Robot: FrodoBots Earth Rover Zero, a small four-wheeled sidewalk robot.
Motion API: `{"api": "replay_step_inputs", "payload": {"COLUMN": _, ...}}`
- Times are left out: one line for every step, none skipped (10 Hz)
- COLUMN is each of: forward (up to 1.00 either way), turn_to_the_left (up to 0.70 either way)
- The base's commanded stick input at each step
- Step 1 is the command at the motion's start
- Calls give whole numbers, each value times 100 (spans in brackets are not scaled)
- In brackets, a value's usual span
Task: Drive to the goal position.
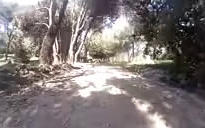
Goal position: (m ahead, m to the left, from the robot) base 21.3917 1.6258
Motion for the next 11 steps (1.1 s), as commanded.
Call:
{"api": "replay_step_inputs", "payload": {"forward": 85, "turn_to_the_left": 0}}
{"api": "replay_step_inputs", "payload": {"forward": 85, "turn_to_the_left": 0}}
{"api": "replay_step_inputs", "payload": {"forward": 85, "turn_to_the_left": 0}}
{"api": "replay_step_inputs", "payload": {"forward": 85, "turn_to_the_left": 0}}
{"api": "replay_step_inputs", "payload": {"forward": 85, "turn_to_the_left": 0}}
{"api": "replay_step_inputs", "payload": {"forward": 85, "turn_to_the_left": 0}}
{"api": "replay_step_inputs", "payload": {"forward": 85, "turn_to_the_left": 0}}
{"api": "replay_step_inputs", "payload": {"forward": 85, "turn_to_the_left": 0}}
{"api": "replay_step_inputs", "payload": {"forward": 85, "turn_to_the_left": 0}}
{"api": "replay_step_inputs", "payload": {"forward": 85, "turn_to_the_left": -6}}
{"api": "replay_step_inputs", "payload": {"forward": 85, "turn_to_the_left": -23}}
